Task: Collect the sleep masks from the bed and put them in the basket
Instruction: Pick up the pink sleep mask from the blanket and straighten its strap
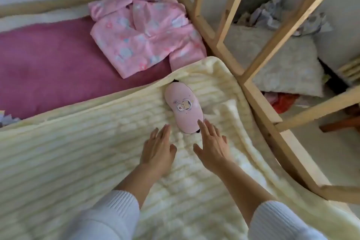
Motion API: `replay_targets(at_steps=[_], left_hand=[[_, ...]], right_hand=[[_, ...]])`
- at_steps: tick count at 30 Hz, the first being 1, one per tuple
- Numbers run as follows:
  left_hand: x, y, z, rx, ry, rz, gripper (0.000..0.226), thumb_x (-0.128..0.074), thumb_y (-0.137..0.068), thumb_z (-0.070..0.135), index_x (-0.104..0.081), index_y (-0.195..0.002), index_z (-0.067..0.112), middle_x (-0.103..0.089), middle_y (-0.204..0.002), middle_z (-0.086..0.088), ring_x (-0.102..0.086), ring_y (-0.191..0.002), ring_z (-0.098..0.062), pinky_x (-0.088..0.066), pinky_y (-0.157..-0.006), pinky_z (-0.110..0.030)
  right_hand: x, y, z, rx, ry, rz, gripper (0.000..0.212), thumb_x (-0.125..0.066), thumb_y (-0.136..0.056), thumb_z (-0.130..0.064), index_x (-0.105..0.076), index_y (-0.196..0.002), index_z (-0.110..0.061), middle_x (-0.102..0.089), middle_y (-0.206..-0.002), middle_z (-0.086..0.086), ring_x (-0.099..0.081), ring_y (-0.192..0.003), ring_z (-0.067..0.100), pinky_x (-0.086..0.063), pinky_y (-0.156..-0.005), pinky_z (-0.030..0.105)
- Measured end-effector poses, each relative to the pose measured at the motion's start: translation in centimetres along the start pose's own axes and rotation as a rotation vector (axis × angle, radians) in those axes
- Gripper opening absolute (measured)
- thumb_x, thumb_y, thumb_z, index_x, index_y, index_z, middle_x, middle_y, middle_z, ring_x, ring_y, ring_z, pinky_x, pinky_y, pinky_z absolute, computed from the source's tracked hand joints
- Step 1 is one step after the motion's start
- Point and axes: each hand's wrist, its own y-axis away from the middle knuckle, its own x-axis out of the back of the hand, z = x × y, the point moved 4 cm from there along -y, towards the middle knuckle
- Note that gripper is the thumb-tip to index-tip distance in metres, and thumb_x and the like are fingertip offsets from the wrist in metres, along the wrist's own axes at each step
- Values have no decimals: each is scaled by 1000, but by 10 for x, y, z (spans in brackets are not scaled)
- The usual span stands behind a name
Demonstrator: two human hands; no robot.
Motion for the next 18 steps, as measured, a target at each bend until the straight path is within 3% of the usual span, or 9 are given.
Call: replay_targets(at_steps=[3, 6, 9, 12, 14, 16, 18], left_hand=[[-10, -29, -8, -70, -47, 59, 70, -41, -93, 22, -4, -151, 17, -36, -154, -6, -17, -147, -26, -28, -112, -42], [-15, -44, -13, -107, -68, -4, 70, -41, -92, 22, -3, -151, 20, -34, -155, -5, -16, -147, -22, -24, -116, -41], [-9, -48, -14, -92, -18, -89, 74, -44, -91, 22, -2, -152, 21, -33, -154, -4, -27, -141, -26, -30, -112, -44], [11, -44, -10, -45, 146, -55, 82, -50, -90, 22, 5, -151, 25, -36, -150, -10, -43, -129, -30, -44, -98, -43], [33, -38, -5, -69, 184, 100, 86, -54, -89, 21, 5, -151, 23, -25, -157, -10, -28, -141, -27, -40, -105, -41], [58, -28, 2, -113, 183, 219, 84, -56, -90, 25, 2, -151, 25, -10, -163, -4, -9, -149, -24, -26, -117, -41], [83, -14, 10, -156, 164, 252, 71, -56, -91, 30, -16, -150, 29, -13, -162, 1, -2, -149, -20, -16, -120, -46]], right_hand=[[-18, -32, 3, 46, 20, 52, 85, -56, -87, -33, 1, -148, -42, 5, -163, -7, -4, -149, 19, -25, -110, 40], [-29, -55, 2, 72, 51, 60, 75, -52, -91, -33, -3, -148, -43, 5, -162, -10, -12, -146, 19, -29, -105, 40], [-23, -65, 0, 80, 74, 57, 54, -42, -97, -29, -24, -147, -35, -21, -158, -5, -34, -132, 24, -38, -95, 40], [4, -62, -9, 111, -94, 149, 33, -42, -96, -17, -56, -126, -19, -61, -126, 6, -53, -109, 31, -46, -83, 39], [27, -51, -17, 130, -191, 166, 28, -45, -96, -15, -63, -117, -17, -67, -103, 8, -56, -96, 28, -46, -74, 37], [50, -34, -28, 161, -254, 131, 21, -47, -95, -17, -66, -105, -17, -65, -87, 2, -56, -82, 22, -41, -63, 31], [75, -11, -42, 196, -287, 83, 19, -48, -94, -20, -66, -97, -20, -63, -79, -5, -55, -72, 15, -36, -56, 23]])
